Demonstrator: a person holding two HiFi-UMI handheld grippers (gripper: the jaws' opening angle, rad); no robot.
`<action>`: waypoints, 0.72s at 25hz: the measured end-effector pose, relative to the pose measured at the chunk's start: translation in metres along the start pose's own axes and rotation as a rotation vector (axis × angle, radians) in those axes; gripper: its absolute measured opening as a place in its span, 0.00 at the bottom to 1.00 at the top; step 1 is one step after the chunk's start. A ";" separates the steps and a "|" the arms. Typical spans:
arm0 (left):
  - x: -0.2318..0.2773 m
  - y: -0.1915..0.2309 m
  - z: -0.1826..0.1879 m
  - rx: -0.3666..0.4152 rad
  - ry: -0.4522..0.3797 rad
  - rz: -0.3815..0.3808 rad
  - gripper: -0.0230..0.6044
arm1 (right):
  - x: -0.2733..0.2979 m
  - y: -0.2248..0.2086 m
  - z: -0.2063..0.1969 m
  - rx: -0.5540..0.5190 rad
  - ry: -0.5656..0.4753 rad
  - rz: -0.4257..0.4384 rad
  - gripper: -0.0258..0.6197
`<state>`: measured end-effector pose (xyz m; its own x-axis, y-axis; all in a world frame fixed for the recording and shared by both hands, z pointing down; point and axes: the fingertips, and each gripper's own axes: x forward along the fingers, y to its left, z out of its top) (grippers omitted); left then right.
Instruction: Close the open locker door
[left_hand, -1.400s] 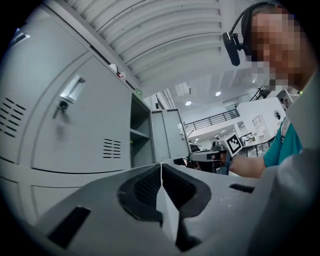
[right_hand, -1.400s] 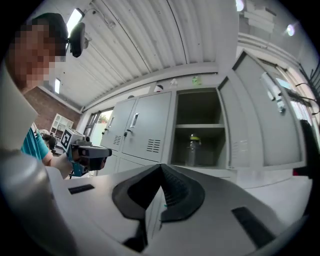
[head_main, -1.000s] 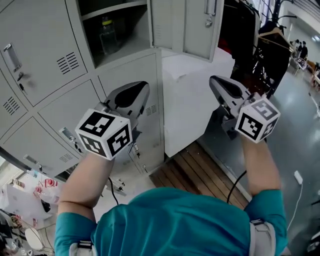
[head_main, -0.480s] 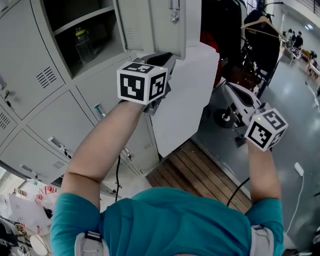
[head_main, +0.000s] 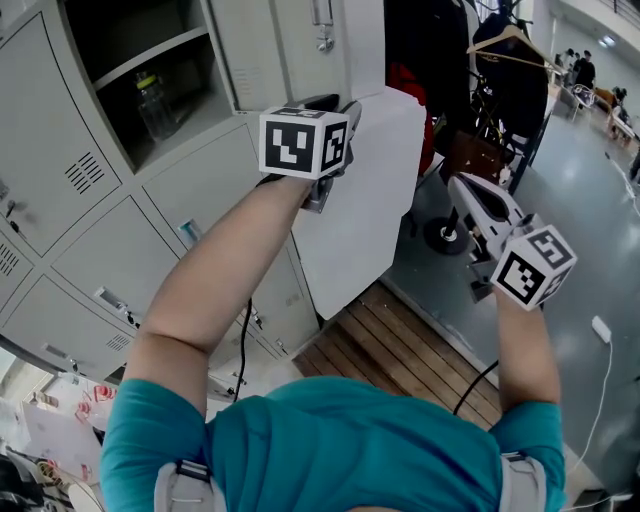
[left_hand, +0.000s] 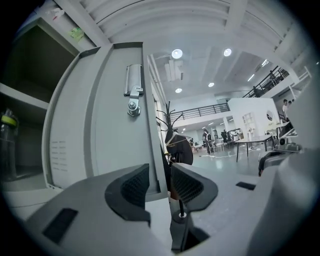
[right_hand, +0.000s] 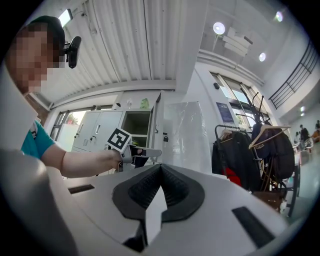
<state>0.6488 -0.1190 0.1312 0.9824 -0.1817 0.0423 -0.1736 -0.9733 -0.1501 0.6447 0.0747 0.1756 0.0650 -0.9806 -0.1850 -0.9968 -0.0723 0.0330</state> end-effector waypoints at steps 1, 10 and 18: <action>0.002 0.000 -0.002 0.001 0.004 0.002 0.23 | -0.001 0.000 0.000 0.001 0.000 -0.001 0.04; 0.010 0.003 -0.009 0.002 0.015 0.035 0.15 | -0.011 -0.003 -0.004 0.011 0.003 -0.015 0.04; 0.003 -0.002 -0.010 0.020 0.030 0.015 0.14 | -0.008 -0.001 -0.010 0.024 0.008 0.001 0.04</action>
<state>0.6514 -0.1191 0.1412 0.9771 -0.2011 0.0698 -0.1870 -0.9675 -0.1703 0.6454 0.0809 0.1866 0.0639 -0.9822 -0.1768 -0.9977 -0.0668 0.0101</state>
